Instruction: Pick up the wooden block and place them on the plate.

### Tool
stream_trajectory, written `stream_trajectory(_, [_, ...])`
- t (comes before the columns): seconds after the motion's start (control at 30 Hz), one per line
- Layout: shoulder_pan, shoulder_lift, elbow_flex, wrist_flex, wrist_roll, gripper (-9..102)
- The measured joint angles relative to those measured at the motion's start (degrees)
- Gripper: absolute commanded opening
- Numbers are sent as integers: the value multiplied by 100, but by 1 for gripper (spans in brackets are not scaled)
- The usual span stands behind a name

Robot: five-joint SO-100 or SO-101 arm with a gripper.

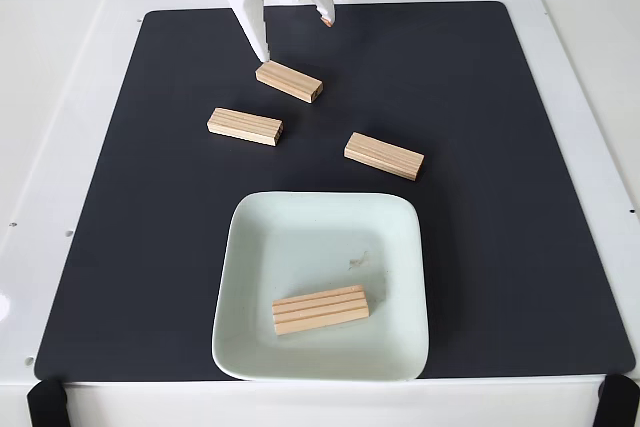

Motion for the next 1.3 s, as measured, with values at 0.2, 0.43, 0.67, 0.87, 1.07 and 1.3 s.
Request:
stream_trajectory(0.2, [-35,0,483,-290,-62,41])
stream_trajectory(0.43, [53,70,940,-914,-79,41])
stream_trajectory(0.67, [62,70,940,-993,-79,41])
stream_trajectory(0.87, [53,70,984,-1020,-97,41])
stream_trajectory(1.07, [53,-246,984,-1204,-97,41])
stream_trajectory(1.3, [44,-527,984,-1538,-97,41])
